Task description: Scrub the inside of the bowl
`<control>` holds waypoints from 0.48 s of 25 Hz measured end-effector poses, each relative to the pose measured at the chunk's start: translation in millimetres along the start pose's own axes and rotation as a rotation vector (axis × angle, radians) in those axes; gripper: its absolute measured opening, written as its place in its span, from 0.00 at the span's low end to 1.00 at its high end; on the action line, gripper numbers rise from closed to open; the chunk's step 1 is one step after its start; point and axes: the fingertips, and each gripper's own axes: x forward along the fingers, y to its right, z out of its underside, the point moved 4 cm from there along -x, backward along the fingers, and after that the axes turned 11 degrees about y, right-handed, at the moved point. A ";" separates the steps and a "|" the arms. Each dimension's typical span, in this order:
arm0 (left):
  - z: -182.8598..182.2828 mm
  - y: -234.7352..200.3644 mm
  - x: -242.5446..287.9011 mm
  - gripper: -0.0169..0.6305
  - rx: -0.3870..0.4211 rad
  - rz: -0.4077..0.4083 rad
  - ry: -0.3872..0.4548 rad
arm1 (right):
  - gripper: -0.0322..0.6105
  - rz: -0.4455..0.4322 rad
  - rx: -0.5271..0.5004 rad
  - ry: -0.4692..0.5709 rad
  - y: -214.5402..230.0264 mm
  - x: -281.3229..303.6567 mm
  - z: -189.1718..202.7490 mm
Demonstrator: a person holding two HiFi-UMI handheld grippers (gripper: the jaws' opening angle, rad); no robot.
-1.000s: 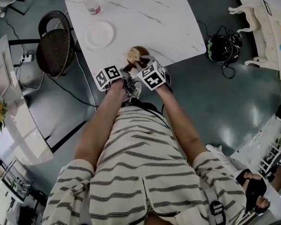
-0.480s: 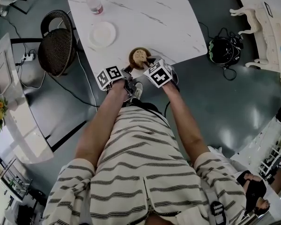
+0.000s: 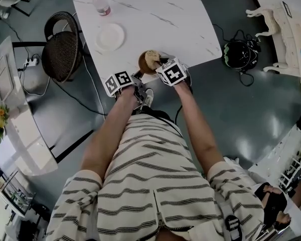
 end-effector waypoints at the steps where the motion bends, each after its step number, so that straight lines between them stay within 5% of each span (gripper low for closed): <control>1: 0.1 0.0 0.1 0.04 0.000 0.000 0.000 | 0.14 0.000 0.009 0.001 0.4 0.4 -0.7; 12: 0.7 2.6 0.6 0.04 -0.006 -0.001 0.004 | 0.14 -0.004 0.040 0.017 -3.2 7.6 -14.8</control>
